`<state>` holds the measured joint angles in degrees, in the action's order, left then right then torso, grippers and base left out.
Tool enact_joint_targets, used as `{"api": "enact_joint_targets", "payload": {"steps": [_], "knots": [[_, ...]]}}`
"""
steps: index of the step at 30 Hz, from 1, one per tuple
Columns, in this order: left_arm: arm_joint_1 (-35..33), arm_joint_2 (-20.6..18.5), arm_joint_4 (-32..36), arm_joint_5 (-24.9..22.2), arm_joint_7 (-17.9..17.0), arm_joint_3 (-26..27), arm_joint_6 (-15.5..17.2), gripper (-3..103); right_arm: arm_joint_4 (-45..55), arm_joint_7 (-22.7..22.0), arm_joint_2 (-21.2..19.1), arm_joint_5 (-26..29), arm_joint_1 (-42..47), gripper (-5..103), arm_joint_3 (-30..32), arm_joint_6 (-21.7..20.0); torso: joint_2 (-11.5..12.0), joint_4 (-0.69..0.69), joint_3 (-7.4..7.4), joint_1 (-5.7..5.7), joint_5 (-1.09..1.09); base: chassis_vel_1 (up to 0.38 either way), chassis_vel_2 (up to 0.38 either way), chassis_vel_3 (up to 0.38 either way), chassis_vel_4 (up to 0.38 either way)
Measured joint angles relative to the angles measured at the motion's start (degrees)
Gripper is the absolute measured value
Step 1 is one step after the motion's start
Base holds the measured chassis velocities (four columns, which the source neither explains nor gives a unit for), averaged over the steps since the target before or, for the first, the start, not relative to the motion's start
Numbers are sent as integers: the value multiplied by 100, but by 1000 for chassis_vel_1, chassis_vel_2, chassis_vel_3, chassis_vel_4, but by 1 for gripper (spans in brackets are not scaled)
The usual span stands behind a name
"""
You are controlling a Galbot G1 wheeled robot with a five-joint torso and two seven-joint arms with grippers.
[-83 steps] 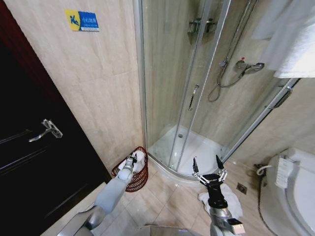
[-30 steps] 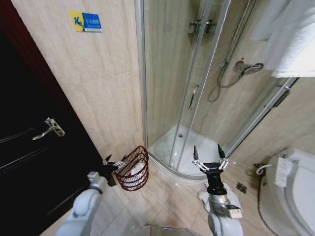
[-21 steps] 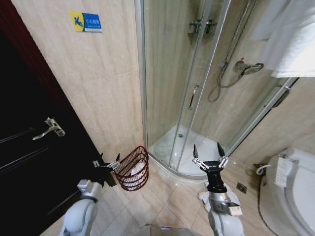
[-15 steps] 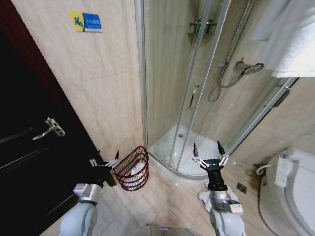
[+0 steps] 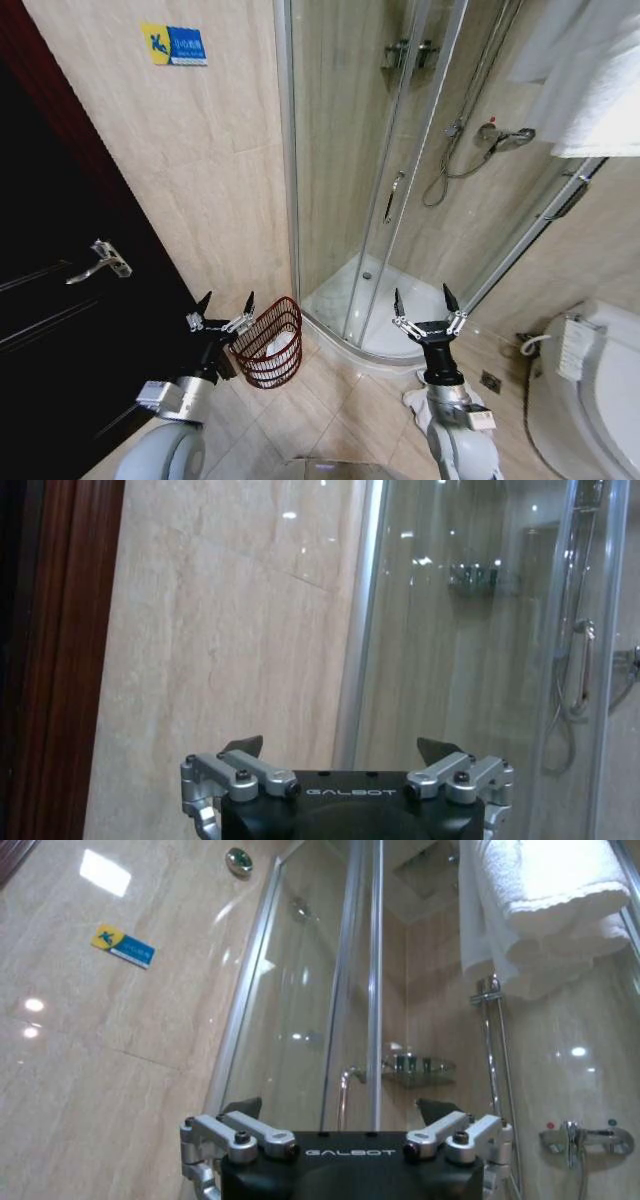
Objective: Discard the used towel into the hamper.
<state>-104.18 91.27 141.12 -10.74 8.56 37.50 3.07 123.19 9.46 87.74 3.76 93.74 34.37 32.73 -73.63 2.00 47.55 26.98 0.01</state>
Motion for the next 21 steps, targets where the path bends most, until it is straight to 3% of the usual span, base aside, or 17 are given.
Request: {"api": "enact_joint_targets", "payload": {"steps": [9,21], "knots": [[-40,61,-298,221,33,-266,-243,100,159,-13,23,-10,-14,100,-16,-90,0,0,0,0,0,0,0,0,0],[-29,58,-329,225,46,-267,-257,100,752,-90,-247,252,255,100,238,-1,0,-1,0,0,-1,0,0,0,0]]}}
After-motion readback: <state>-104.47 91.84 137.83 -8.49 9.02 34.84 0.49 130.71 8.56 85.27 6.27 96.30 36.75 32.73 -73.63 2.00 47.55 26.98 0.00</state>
